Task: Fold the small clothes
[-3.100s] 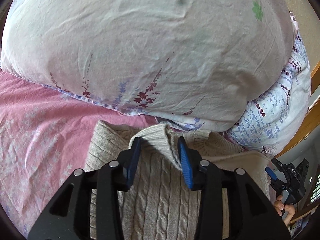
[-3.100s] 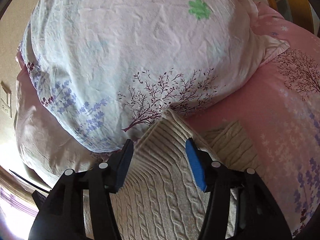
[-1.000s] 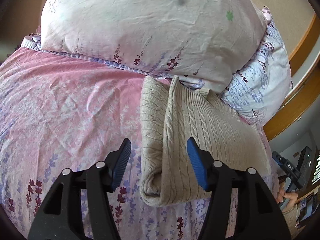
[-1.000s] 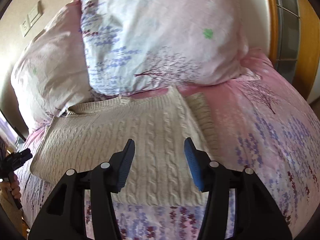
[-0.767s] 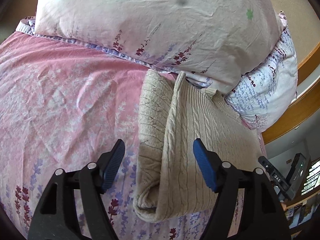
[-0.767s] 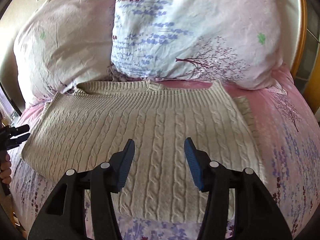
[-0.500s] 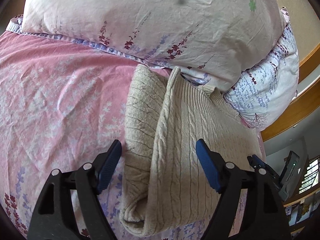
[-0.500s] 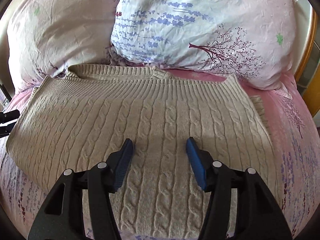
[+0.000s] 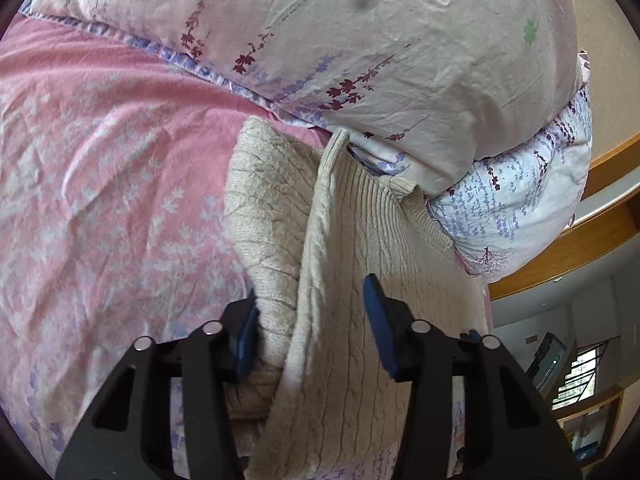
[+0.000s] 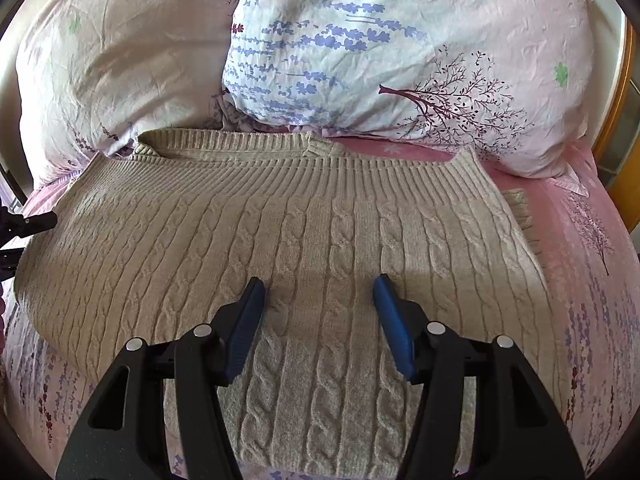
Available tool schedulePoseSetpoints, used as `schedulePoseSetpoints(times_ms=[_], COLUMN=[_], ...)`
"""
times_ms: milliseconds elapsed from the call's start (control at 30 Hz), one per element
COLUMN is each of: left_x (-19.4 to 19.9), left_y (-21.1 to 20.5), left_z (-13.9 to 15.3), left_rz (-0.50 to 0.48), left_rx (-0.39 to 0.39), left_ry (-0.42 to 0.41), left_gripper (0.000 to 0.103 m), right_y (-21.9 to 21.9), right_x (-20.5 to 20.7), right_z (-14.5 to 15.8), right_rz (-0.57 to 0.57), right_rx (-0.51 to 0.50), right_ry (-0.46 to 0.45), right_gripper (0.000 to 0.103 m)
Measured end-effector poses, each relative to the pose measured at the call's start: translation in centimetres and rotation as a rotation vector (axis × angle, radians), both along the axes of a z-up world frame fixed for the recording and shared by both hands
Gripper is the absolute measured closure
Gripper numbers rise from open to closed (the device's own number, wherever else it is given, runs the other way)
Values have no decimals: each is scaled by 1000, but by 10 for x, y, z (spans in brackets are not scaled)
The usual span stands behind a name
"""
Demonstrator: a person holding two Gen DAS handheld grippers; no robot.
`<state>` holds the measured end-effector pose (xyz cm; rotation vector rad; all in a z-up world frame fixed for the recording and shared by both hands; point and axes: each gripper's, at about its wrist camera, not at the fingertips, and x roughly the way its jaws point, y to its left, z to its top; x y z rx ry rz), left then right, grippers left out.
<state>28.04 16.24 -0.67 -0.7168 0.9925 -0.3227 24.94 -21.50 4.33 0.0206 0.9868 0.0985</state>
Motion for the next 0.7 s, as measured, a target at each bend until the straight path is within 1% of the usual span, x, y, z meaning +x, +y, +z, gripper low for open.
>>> schedulePoseSetpoints(times_ms=[33, 100, 167, 267, 333, 433, 500, 567, 633, 700], left_x=[1, 0, 0, -1, -1, 1, 5, 11, 20, 26], left_y=[-1, -3, -7, -21, -33, -60, -83, -112, -146, -181], left_z=[-2, -2, 6, 29, 45, 67, 78, 84, 85, 81], left_rz=[5, 15, 10, -5, -18, -51, -75, -95, -127, -174], left_rx=[-13, -60, -106, -125, -138, -200, -240, -269, -295, -323], left_ry=[12, 13, -3, -42, -69, -110, -123, -128, -130, -122], left_gripper=[76, 81, 83, 84, 84, 85, 85, 85, 85, 85], right_y=[0, 0, -2, -11, -22, -42, -58, -74, -87, -101], right_x=[0, -1, -1, -5, -8, -11, -13, -14, -17, -20], right_z=[0, 1, 2, 7, 12, 20, 25, 27, 30, 32], right_rz=[0, 1, 3, 10, 15, 18, 28, 44, 48, 42], right_rx=[2, 5, 15, 72, 143, 254, 355, 461, 519, 562], right_ry=[1, 2, 3, -4, -19, -43, -42, -32, -35, -37], right_gripper=[44, 44, 44, 44, 44, 44, 44, 44, 44, 44])
